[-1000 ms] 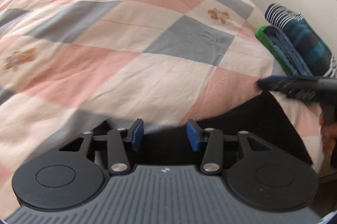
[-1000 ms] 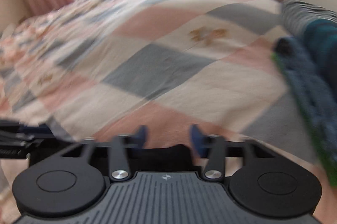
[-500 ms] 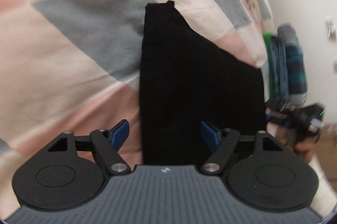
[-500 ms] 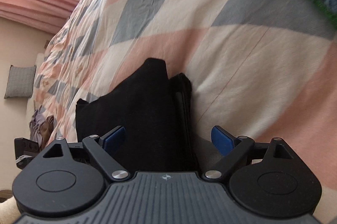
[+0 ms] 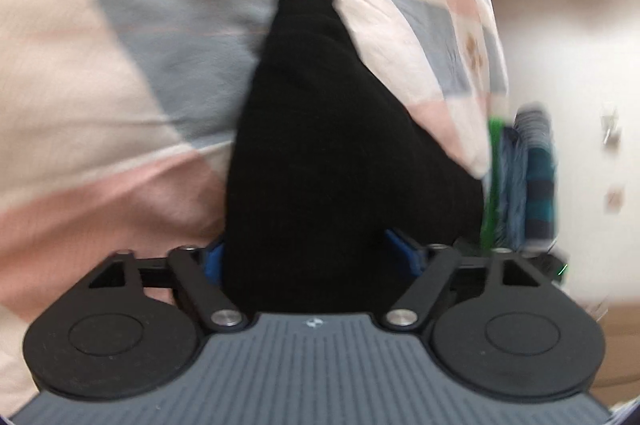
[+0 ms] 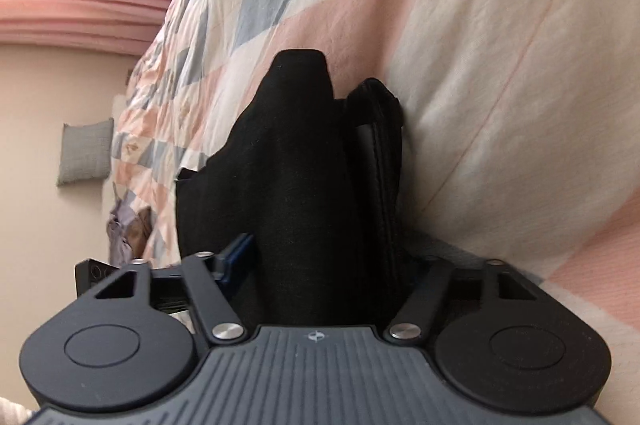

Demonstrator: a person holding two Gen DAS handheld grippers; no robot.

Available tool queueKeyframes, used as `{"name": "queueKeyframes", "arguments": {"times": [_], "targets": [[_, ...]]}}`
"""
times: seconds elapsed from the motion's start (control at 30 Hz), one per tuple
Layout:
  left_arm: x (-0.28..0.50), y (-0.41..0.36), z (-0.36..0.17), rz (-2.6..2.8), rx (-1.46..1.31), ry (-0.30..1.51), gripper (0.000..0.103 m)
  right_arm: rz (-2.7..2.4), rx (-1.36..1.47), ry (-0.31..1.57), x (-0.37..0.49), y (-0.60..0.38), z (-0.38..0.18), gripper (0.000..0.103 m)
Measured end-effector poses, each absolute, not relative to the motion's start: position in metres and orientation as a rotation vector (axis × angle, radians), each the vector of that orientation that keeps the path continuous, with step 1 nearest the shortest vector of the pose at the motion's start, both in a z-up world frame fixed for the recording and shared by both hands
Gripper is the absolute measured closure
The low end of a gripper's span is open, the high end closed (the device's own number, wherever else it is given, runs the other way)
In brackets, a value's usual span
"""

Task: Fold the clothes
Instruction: 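Lift the folded black jeans with both grippers and carry them toward the clothes stack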

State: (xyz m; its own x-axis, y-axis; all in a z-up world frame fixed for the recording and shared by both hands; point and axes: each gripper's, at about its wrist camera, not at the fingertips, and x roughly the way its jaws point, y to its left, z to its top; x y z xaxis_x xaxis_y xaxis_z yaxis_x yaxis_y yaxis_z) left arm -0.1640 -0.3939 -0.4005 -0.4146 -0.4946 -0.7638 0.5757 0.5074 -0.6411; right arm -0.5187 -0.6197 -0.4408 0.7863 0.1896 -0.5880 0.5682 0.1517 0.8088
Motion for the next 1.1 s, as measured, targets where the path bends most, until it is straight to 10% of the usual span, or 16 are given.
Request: {"name": "queueKeyframes", "arguments": {"times": [0.33, 0.6, 1.1], "targets": [[-0.159, -0.415, -0.410, -1.221, 0.143, 1.675, 0.051, -0.406, 1.513, 0.547, -0.537, -0.602, -0.448, 0.052], [-0.165, -0.451, -0.332, -1.416, 0.257, 1.512, 0.075, -0.473, 1.532, 0.364, -0.564, -0.572, -0.406, 0.059], [-0.308, -0.747, -0.179, -2.210, 0.503, 1.055, 0.074, -0.935, 1.437, -0.463, -0.694, -0.580, -0.298, 0.059]]}}
